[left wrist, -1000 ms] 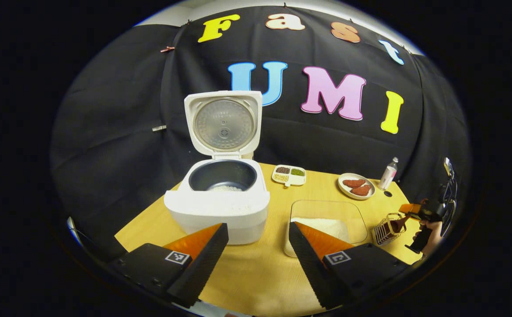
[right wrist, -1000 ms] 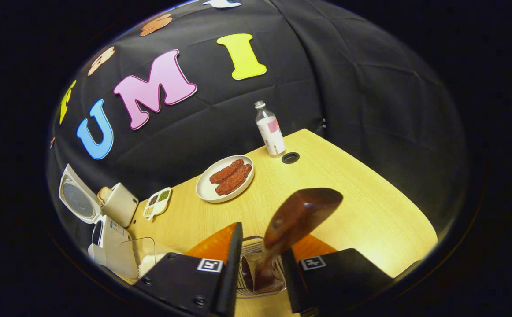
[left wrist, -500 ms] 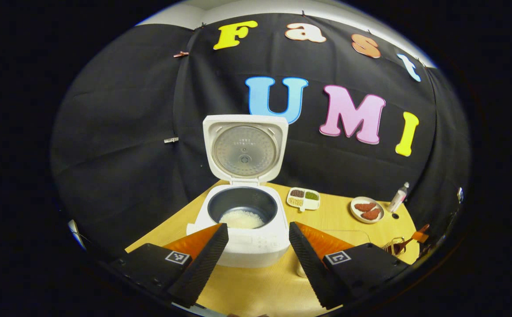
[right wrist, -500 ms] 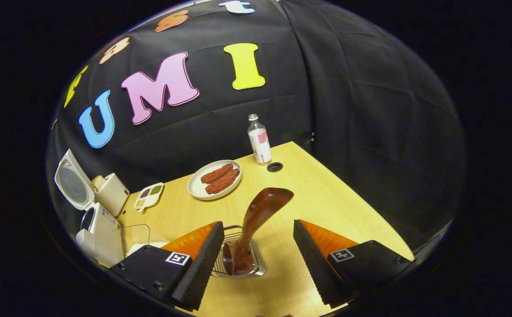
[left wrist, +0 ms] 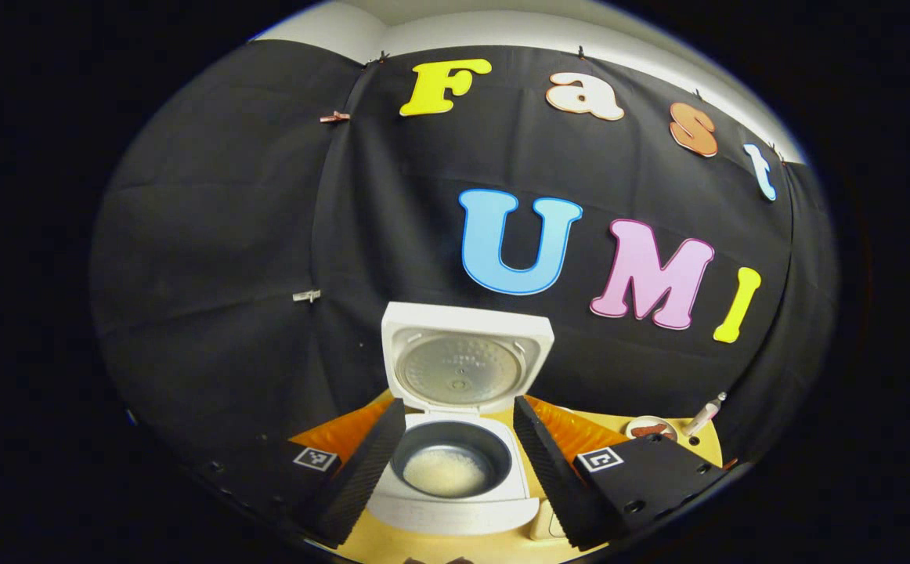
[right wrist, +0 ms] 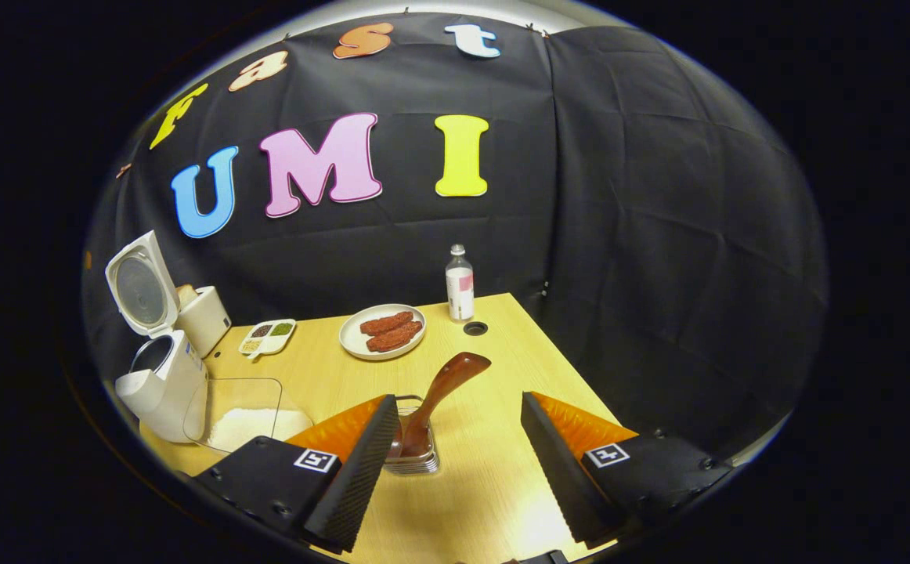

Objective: Close the left gripper, press the button to open the rice cooker; take a wooden spoon from the chopstick holder with the right hand, scoop a spoonful of rice and pour it into the rice cooker, then put the wooden spoon back into the chopstick holder.

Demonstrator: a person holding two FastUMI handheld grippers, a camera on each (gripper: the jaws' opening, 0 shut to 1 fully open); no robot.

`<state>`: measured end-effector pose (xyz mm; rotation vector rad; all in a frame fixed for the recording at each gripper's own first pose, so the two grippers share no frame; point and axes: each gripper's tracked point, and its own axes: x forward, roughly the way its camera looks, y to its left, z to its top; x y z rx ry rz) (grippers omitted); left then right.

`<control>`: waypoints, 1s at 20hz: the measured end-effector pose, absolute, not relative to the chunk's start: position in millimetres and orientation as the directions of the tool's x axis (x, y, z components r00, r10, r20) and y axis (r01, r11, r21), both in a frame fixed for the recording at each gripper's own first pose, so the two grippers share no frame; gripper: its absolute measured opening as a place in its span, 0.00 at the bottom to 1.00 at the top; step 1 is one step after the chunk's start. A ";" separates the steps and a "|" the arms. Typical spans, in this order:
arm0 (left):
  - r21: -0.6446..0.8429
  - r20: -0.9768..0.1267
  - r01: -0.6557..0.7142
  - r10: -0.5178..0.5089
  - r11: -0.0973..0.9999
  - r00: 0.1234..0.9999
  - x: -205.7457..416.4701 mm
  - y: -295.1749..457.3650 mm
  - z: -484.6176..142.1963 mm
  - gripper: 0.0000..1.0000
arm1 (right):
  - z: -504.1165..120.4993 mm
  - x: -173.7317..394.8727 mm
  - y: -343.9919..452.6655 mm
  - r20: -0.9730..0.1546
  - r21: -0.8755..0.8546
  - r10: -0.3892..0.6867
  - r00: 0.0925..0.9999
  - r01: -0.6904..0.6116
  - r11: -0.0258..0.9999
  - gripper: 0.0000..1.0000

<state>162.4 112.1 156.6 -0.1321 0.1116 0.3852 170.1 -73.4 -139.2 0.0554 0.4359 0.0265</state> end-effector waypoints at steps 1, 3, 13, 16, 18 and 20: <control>-0.111 -0.134 -0.364 0.349 0.925 0.927 173.5 119.0 168.2 0.95 | -132.7 164.7 -70.9 -0.411 0.062 0.041 0.911 -0.018 0.998 0.99; -0.133 -0.133 -0.349 0.332 0.928 0.934 193.9 134.6 191.0 0.95 | -124.1 156.0 -65.0 -0.395 0.068 0.046 0.918 -0.021 0.997 0.99; -0.138 -0.119 -0.325 0.310 0.936 0.943 328.9 195.8 233.6 0.94 | -111.3 117.0 -38.7 -0.400 0.053 0.050 0.915 -0.031 0.998 0.99; -0.119 -0.149 -0.305 0.287 0.945 0.946 371.0 200.7 219.5 0.95 | -108.4 108.0 -36.2 -0.407 0.062 0.041 0.912 -0.017 0.998 0.99; -0.098 -0.180 -0.298 0.277 0.950 0.944 391.3 202.0 206.1 0.95 | -109.8 101.6 -33.7 -0.419 0.083 0.040 0.907 -0.005 0.997 0.99; -0.080 -0.244 -0.299 0.272 0.951 0.931 404.2 202.0 185.0 0.95 | -110.0 97.5 -36.1 -0.417 0.064 0.029 0.909 -0.002 0.998 0.99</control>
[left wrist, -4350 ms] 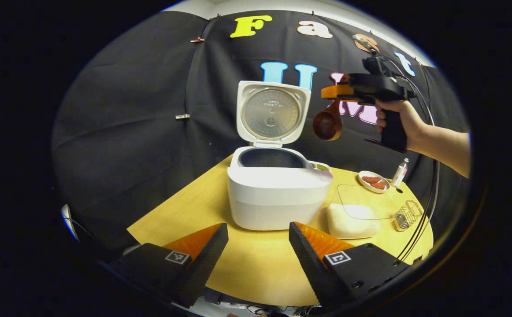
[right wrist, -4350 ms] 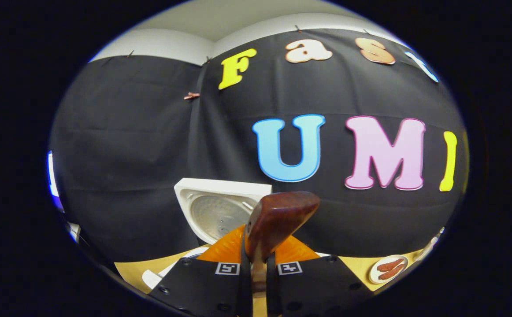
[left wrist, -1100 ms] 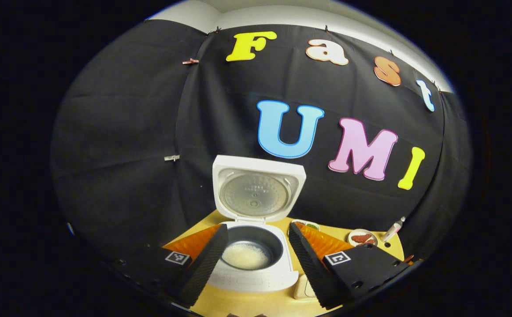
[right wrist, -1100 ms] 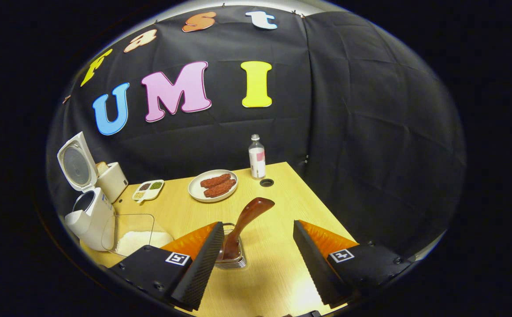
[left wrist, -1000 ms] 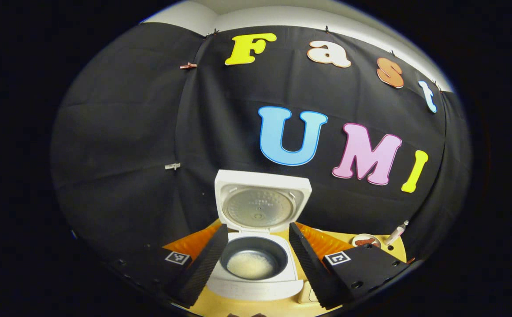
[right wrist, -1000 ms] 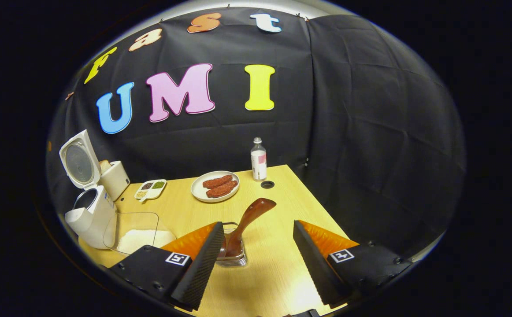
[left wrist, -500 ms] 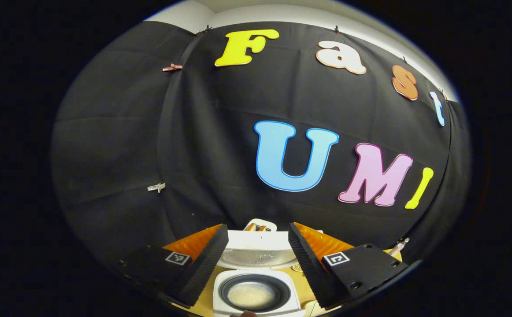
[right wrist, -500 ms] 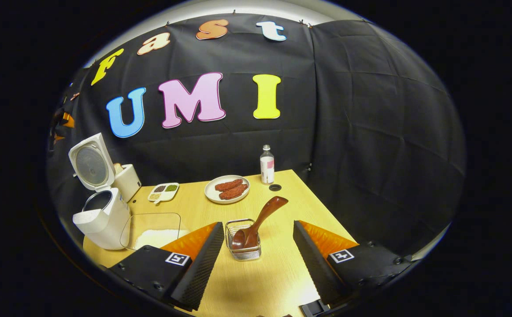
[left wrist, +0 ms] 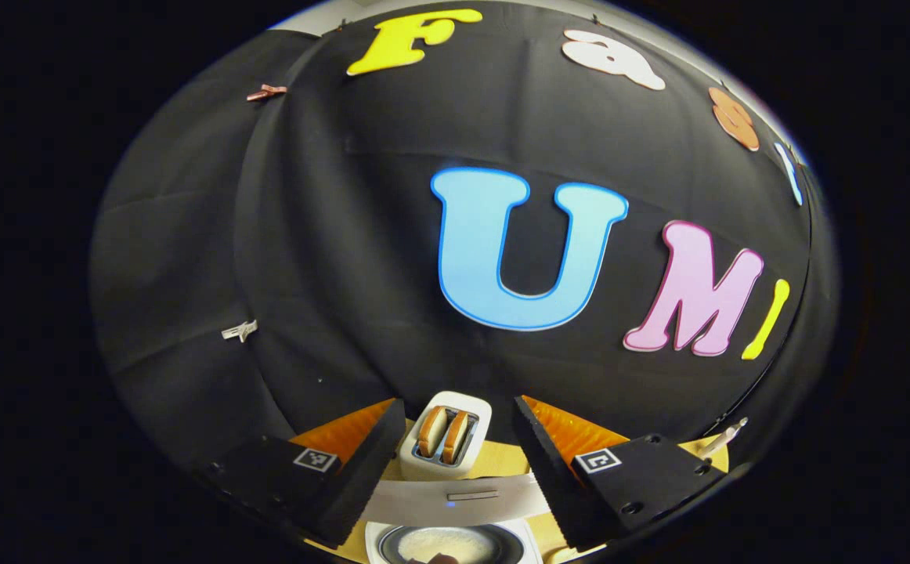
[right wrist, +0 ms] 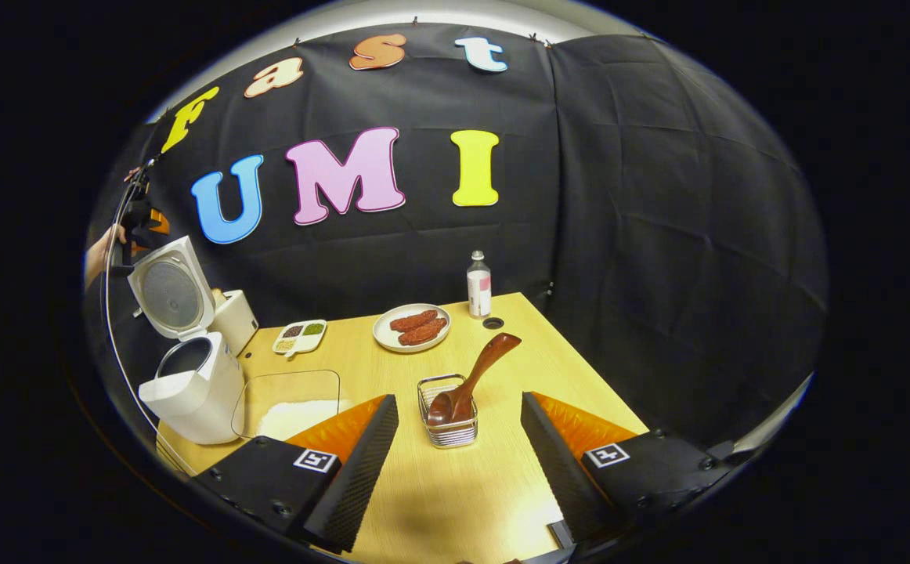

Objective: Close the left gripper, press the button to open the rice cooker; take a wooden spoon from the chopstick holder with the right hand, scoop a spoonful of rice and pour it into the rice cooker, then put the wooden spoon back into the chopstick holder.

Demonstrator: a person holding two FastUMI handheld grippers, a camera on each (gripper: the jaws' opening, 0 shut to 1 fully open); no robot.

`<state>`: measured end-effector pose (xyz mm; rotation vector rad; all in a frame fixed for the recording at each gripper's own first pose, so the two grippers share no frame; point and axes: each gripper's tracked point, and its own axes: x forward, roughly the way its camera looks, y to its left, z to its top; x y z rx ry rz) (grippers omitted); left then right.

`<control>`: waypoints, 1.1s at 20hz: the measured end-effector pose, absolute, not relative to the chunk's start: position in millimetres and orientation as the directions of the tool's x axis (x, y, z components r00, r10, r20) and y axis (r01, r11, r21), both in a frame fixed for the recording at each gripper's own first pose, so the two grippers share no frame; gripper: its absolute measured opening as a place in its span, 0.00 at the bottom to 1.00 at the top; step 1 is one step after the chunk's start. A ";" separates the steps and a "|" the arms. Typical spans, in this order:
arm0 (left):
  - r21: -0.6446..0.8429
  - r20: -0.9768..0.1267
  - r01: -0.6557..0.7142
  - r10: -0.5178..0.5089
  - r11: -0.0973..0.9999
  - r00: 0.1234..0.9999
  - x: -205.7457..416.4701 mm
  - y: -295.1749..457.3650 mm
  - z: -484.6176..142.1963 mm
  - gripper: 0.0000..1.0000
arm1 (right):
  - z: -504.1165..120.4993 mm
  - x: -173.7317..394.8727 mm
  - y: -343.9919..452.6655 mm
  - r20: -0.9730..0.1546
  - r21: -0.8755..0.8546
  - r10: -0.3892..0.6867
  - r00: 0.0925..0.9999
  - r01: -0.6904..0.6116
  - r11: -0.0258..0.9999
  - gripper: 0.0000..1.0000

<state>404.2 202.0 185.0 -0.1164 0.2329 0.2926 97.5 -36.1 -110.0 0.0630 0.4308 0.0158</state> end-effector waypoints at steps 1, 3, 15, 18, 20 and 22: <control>-0.079 -0.270 -0.301 0.270 0.950 0.924 408.2 200.8 176.4 0.95 | -108.3 95.6 -37.1 -0.411 0.058 0.024 0.911 0.000 0.998 0.99; -0.105 -0.308 -0.297 0.253 0.949 0.917 411.9 196.4 162.2 0.95 | -110.2 91.2 -38.6 -0.415 0.062 0.015 0.910 0.012 0.998 0.99; -0.038 -0.422 -0.296 0.253 0.954 0.870 337.3 161.3 112.8 0.97 | -135.9 98.9 -11.8 -0.460 0.109 0.107 0.882 -0.064 0.992 0.99; -0.063 -0.462 -0.297 0.236 0.953 0.855 304.0 146.8 82.3 0.98 | -145.1 102.3 0.8 -0.481 0.108 0.150 0.864 -0.112 0.988 0.99; -0.064 -0.485 -0.303 0.236 0.951 0.842 283.0 137.6 55.8 0.97 | -148.5 104.1 9.8 -0.488 0.115 0.181 0.854 -0.142 0.983 0.99; -0.039 -0.499 -0.303 0.244 0.952 0.831 267.5 130.7 35.3 0.97 | -151.5 107.0 16.9 -0.494 0.114 0.206 0.845 -0.172 0.978 0.99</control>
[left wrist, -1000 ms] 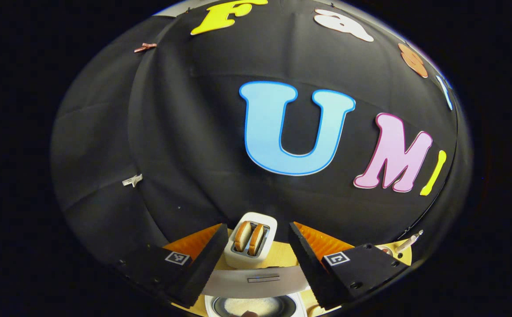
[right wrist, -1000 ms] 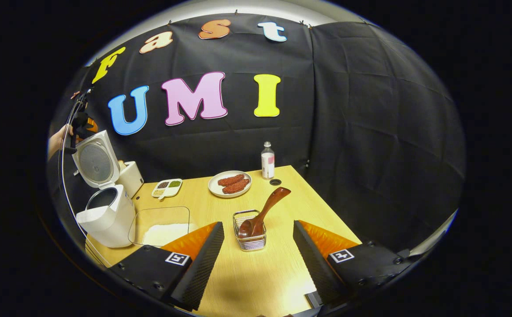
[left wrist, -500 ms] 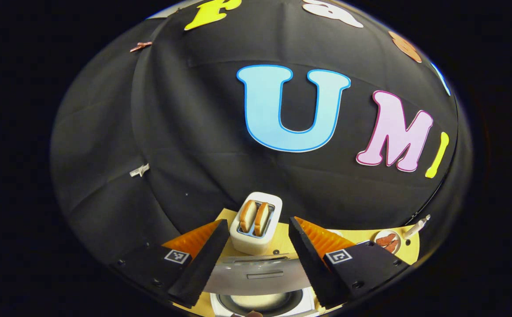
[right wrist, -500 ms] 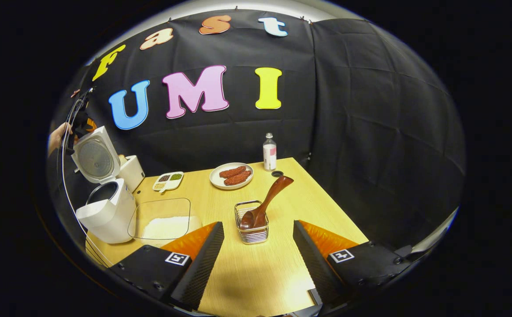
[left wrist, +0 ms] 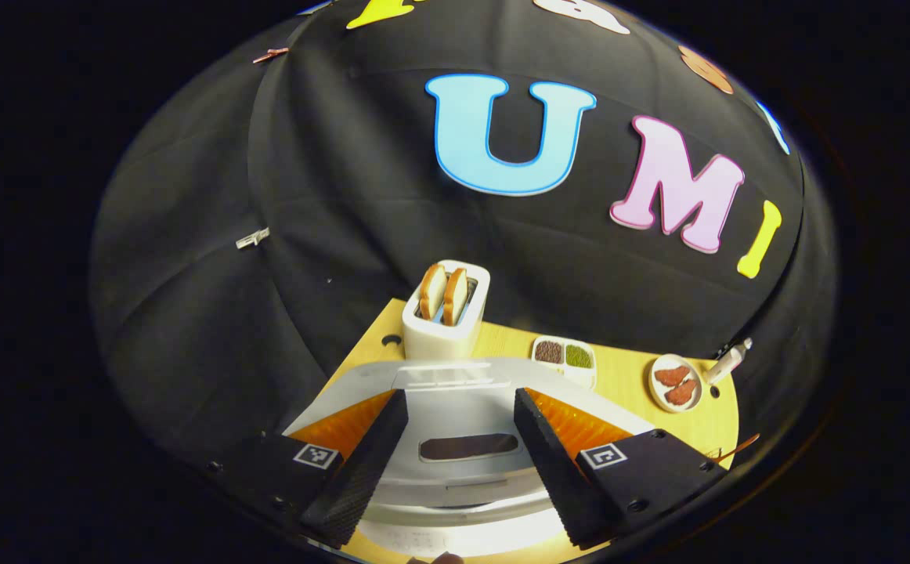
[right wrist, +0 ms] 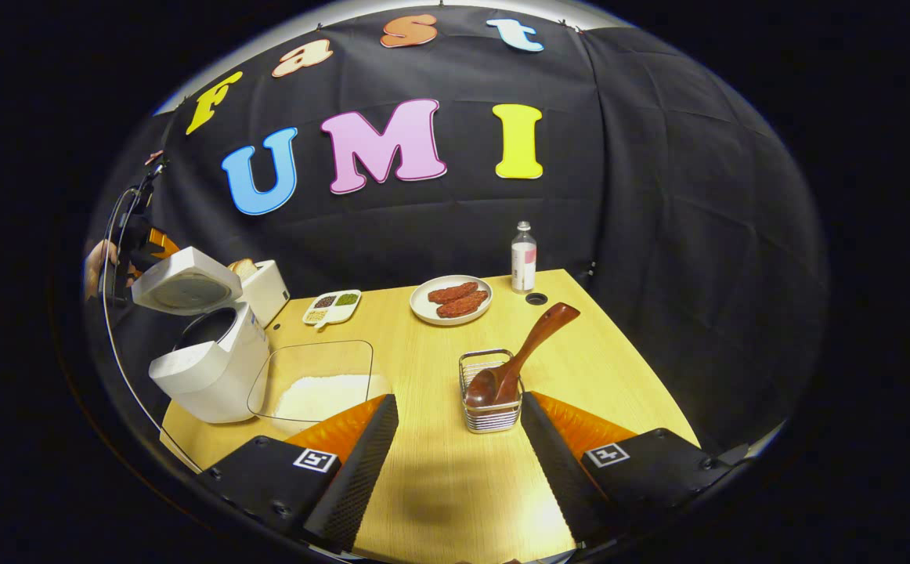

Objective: Close the left gripper, press the button to open the rice cooker; take a wooden spoon from the chopstick holder with the right hand, scoop a spoonful of rice and pour it into the rice cooker, then put the wooden spoon back into the chopstick holder.

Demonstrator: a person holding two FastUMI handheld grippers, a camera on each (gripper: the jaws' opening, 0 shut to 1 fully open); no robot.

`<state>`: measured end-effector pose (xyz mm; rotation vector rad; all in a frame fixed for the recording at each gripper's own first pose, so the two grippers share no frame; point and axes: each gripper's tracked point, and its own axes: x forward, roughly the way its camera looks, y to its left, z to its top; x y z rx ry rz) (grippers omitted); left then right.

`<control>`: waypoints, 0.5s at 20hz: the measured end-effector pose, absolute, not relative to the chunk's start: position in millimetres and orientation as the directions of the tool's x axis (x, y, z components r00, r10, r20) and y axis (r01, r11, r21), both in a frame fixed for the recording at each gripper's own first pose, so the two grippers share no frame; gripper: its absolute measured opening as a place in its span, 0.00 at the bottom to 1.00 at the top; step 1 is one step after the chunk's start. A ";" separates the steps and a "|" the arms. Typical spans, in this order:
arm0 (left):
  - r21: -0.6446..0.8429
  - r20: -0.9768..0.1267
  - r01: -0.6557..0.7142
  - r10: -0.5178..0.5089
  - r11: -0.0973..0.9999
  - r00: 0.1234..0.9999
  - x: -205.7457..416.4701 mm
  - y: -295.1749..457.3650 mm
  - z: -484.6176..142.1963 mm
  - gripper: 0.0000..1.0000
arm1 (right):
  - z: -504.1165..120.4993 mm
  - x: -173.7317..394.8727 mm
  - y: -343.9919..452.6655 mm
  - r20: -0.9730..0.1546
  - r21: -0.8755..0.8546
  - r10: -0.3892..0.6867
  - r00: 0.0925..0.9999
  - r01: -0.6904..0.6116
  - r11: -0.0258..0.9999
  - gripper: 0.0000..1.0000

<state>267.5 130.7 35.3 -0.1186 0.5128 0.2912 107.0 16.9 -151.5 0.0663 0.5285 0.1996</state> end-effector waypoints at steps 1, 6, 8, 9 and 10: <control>-0.027 -0.510 -0.308 0.252 0.951 0.822 263.0 127.9 24.6 0.97 | -152.7 107.3 20.5 -0.496 0.111 0.216 0.841 -0.186 0.976 0.99; 0.018 -0.501 -0.304 0.272 0.953 0.822 249.4 117.7 -16.9 0.98 | -160.3 105.5 27.2 -0.513 0.093 0.253 0.820 -0.241 0.966 0.99; 0.003 -0.513 -0.302 0.260 0.953 0.818 246.5 116.6 -32.4 0.99 | -159.7 105.4 24.2 -0.510 0.086 0.254 0.821 -0.246 0.966 0.99; 0.000 -0.517 -0.305 0.261 0.953 0.815 245.6 116.9 -38.1 0.99 | -157.7 106.3 21.2 -0.506 0.088 0.253 0.825 -0.242 0.966 0.99; 0.006 -0.518 -0.306 0.265 0.952 0.813 244.3 117.8 -44.5 0.99 | -157.2 107.2 18.6 -0.504 0.092 0.250 0.827 -0.236 0.967 0.99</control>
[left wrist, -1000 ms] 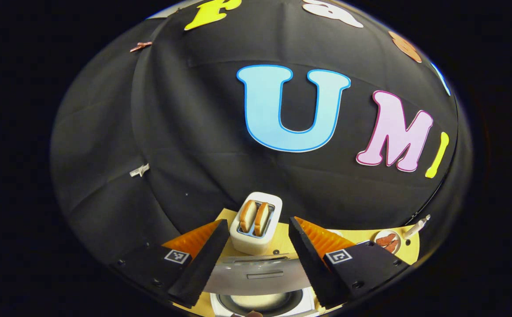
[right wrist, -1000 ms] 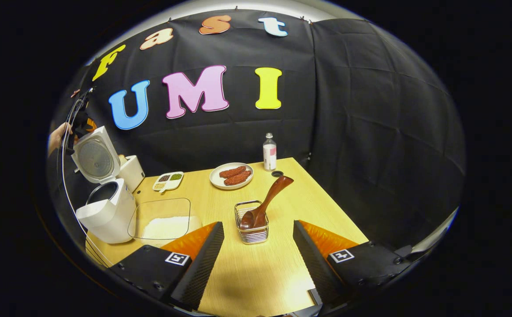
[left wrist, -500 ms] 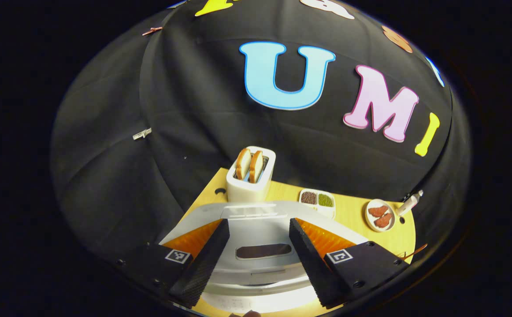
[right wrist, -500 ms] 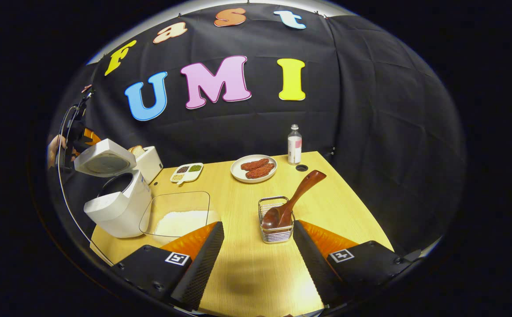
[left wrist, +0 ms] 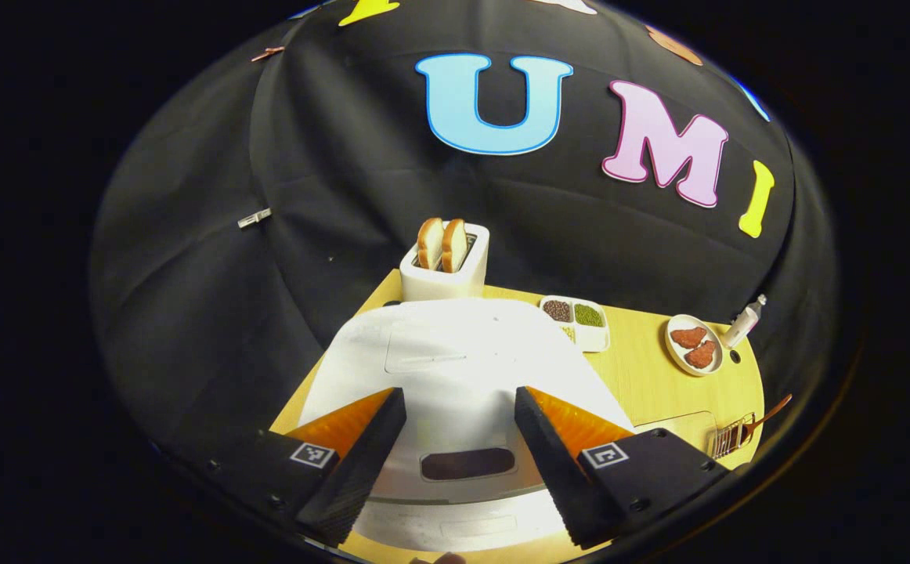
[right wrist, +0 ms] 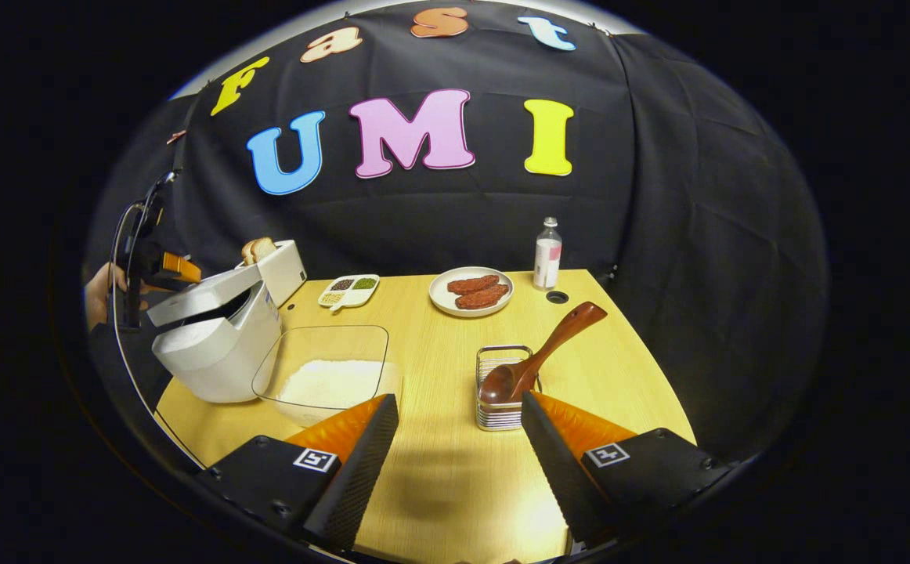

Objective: Close the left gripper, press the button to open the rice cooker; take a wooden spoon from the chopstick holder with the right hand, scoop a spoonful of rice and pour it into the rice cooker, then put the wooden spoon back into the chopstick holder.

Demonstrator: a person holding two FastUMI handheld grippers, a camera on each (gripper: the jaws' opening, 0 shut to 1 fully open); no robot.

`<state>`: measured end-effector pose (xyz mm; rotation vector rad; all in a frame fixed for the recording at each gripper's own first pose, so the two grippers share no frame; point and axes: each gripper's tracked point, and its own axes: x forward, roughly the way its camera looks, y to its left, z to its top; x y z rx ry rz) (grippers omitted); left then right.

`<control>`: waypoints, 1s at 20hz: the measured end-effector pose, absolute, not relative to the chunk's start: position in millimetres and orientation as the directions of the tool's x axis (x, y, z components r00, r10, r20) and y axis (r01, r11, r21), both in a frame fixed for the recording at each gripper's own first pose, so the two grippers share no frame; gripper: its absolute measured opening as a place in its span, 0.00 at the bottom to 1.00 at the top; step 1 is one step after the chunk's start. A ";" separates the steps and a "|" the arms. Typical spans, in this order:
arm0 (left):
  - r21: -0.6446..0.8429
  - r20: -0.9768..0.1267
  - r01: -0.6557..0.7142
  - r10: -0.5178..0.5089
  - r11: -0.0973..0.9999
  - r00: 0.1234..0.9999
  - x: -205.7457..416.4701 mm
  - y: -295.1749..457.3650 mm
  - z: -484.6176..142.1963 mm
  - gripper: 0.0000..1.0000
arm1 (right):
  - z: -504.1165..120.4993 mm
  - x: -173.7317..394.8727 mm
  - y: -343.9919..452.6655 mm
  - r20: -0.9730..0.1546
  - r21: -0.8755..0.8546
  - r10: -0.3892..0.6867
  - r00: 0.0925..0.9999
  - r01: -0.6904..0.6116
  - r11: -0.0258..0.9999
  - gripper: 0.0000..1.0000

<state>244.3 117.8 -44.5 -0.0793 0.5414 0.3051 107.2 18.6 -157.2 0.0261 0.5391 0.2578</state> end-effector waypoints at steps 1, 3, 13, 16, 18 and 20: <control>0.014 -0.520 -0.309 0.271 0.951 0.810 243.9 117.1 -50.1 0.99 | -156.8 107.2 15.7 -0.503 0.095 0.245 0.829 -0.229 0.969 0.99; 0.022 -0.531 -0.319 0.282 0.948 0.799 243.0 115.3 -63.3 0.99 | -157.5 107.1 11.1 -0.502 0.097 0.238 0.831 -0.220 0.971 0.99; 0.050 -0.511 -0.319 0.299 0.946 0.806 247.3 112.8 -76.9 1.00 | -155.3 111.2 -19.8 -0.473 0.059 0.230 0.851 -0.229 0.972 0.99; 0.068 -0.494 -0.306 0.299 0.950 0.817 235.0 94.9 -60.2 0.97 | -138.7 124.4 -24.1 -0.437 0.079 0.253 0.863 -0.244 0.967 0.99; 0.086 -0.403 -0.304 0.312 0.949 0.860 226.2 74.1 -21.8 0.95 | -121.9 135.3 -25.3 -0.401 0.077 0.278 0.873 -0.271 0.960 0.99; 0.088 -0.292 -0.292 0.305 0.952 0.906 207.9 40.9 24.3 0.95 | -106.2 144.3 -28.1 -0.376 0.061 0.293 0.879 -0.292 0.955 0.99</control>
